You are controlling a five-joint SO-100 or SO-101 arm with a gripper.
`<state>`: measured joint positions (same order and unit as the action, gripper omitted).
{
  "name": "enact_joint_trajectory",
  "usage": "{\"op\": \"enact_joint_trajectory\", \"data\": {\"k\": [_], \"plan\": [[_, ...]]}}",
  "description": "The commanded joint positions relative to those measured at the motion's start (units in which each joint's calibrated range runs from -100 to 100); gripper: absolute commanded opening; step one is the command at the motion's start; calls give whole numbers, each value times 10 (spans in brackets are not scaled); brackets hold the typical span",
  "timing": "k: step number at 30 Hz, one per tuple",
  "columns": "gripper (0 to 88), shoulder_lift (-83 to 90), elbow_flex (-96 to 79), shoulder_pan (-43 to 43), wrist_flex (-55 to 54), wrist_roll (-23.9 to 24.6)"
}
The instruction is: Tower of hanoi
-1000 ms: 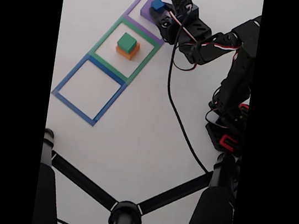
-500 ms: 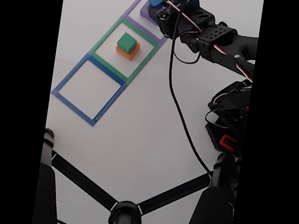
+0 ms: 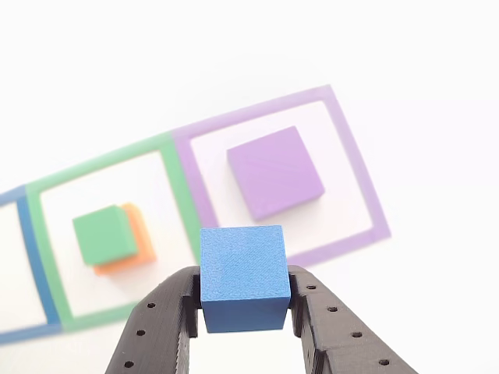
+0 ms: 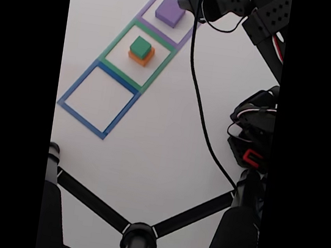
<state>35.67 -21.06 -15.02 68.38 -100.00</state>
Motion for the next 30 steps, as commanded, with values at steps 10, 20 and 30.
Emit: {"op": "enact_joint_trajectory", "data": {"k": [10, 20, 30], "plan": [[11, 35, 205, 49, 209, 0], [11, 62, 103, 92, 120, 0], [12, 101, -189, 95, -199, 0]]}}
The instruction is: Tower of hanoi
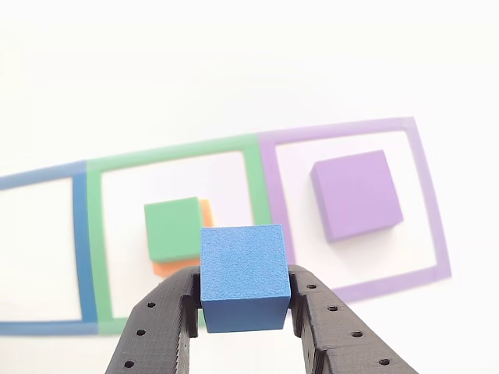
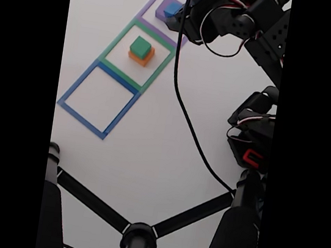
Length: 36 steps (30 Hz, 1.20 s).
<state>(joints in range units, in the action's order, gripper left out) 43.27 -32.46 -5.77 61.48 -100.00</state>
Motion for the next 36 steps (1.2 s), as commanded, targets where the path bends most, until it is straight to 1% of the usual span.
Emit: {"op": "enact_joint_trajectory", "data": {"k": [1, 10, 17, 25, 31, 36], "plan": [[13, 25, -99, 4, -164, 0], [16, 26, -316, 32, -457, 0], [18, -12, -414, 49, -630, 0], [18, -79, -461, 54, -757, 0], [19, -150, -462, 53, -838, 0], [19, -195, -458, 57, -885, 0]]}}
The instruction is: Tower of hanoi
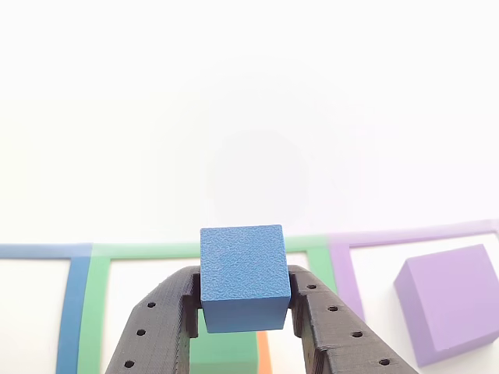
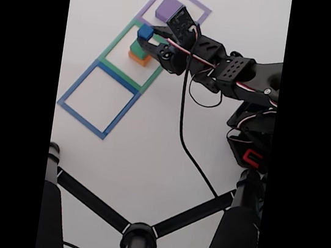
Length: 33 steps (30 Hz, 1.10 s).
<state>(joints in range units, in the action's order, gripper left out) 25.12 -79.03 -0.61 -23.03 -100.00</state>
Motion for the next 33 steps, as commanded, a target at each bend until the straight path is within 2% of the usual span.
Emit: {"op": "enact_joint_trajectory", "data": {"k": [1, 33], "plan": [[19, -19, 7, 7, -46, 0], [26, -91, -7, 19, -119, 0]]}}
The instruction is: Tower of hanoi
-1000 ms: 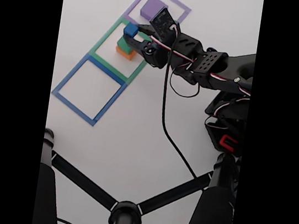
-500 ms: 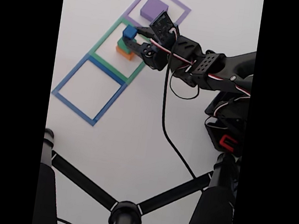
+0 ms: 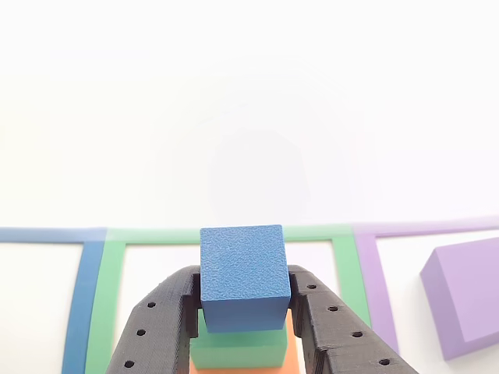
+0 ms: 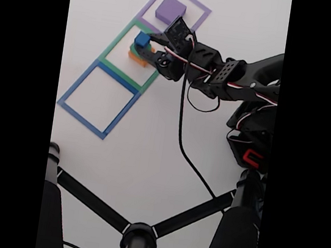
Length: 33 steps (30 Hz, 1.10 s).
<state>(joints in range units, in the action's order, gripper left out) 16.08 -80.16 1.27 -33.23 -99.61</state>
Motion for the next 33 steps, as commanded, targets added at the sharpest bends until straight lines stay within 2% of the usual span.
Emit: {"op": "enact_joint_trajectory", "data": {"k": [1, 13, 23, 27, 33], "plan": [[29, -1, 5, -1, -17, -4], [176, -17, 6, 0, -36, -4], [219, 25, 13, -8, -11, -4], [222, 100, 42, -17, 93, -4], [193, 249, 162, -36, 416, -4]]}}
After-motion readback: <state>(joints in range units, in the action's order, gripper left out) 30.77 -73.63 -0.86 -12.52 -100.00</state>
